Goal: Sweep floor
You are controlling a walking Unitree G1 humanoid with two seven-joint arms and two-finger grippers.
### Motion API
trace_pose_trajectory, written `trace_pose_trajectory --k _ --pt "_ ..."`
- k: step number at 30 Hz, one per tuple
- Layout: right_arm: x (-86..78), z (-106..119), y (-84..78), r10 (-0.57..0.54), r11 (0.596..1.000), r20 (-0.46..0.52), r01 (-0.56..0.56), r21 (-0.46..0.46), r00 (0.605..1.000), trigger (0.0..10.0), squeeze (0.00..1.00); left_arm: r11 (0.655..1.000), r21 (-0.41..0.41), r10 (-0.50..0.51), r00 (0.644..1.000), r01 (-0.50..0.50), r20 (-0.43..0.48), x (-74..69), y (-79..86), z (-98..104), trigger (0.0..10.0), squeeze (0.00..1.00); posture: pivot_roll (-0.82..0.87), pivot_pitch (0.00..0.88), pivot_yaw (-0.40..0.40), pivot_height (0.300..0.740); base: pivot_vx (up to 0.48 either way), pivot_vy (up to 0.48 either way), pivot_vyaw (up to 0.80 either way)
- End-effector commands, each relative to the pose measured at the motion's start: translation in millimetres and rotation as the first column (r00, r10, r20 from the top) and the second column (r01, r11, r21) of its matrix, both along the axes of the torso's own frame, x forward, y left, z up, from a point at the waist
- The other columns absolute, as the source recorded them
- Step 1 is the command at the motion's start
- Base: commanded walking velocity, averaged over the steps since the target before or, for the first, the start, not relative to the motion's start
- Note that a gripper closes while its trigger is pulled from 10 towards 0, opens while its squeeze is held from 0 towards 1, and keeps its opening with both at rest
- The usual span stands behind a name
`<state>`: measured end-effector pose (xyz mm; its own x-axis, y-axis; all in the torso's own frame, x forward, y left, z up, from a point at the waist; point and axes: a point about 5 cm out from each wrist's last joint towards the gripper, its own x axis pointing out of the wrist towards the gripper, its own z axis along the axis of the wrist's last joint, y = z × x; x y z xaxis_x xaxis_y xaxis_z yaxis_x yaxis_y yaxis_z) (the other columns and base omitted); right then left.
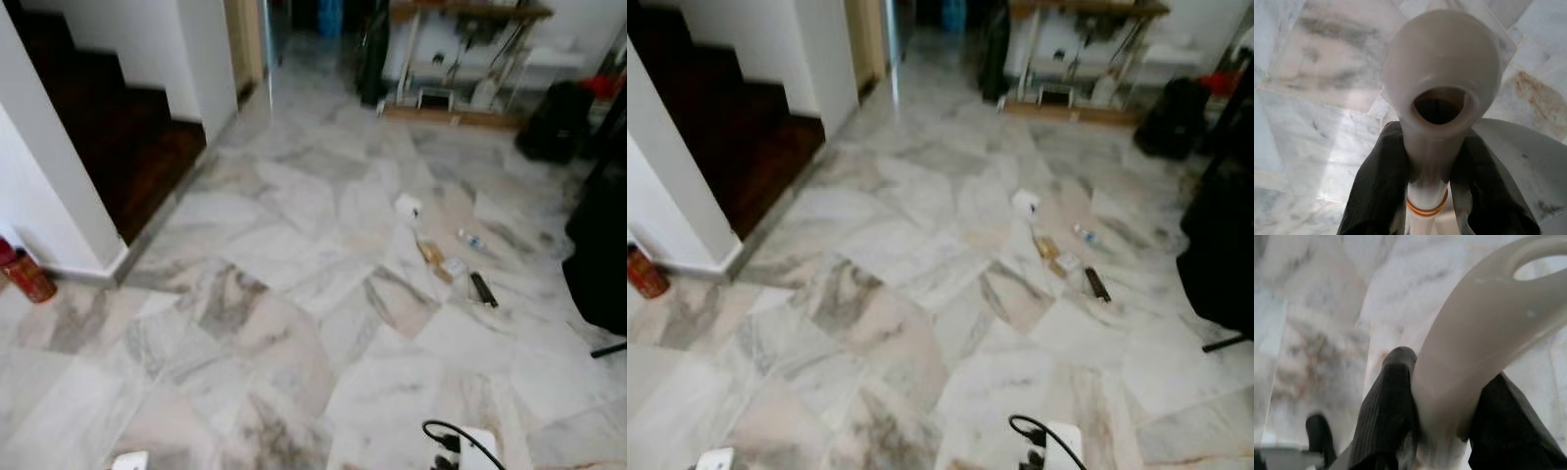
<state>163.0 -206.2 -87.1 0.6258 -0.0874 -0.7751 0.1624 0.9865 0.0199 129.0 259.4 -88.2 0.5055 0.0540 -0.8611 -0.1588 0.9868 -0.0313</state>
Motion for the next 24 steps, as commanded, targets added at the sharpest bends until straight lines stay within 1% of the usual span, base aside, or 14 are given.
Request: trace_pose_trajectory --k 1,8,15,24 --pt "-7.4 -2 -7.7 -0.023 1.0 -0.013 0.023 -0.01 1.0 10.0 0.0 1.0 0.001 -0.017 1.0 0.017 0.024 7.0 -0.6 3 10.0 0.0 -0.14 0.005 -0.01 0.74 0.315 0.0 0.0" --pt "-19.4 -5 -16.2 -0.037 0.999 -0.043 0.036 -0.013 0.998 10.0 0.0 1.0 0.0 -0.022 1.0 0.022 0.011 5.2 -4.2 1 10.0 0.0 -0.13 0.006 -0.006 0.74 0.319 0.0 0.0" --pt "-19.0 -5 -12.4 0.0 1.0 -0.049 -0.001 -0.021 0.999 10.0 0.0 0.999 -0.003 -0.032 0.999 0.032 0.011 8.2 -12.1 -1 10.0 0.0 -0.13 0.001 -0.004 0.74 0.318 0.0 0.0" --pt "-15.9 -6 -4.2 0.016 1.0 -0.044 -0.017 -0.015 0.999 10.0 0.0 0.999 -0.006 -0.045 0.999 0.045 0.021 14.3 -12.1 1 10.0 0.0 -0.14 0.0 0.003 0.74 0.32 0.0 0.62"
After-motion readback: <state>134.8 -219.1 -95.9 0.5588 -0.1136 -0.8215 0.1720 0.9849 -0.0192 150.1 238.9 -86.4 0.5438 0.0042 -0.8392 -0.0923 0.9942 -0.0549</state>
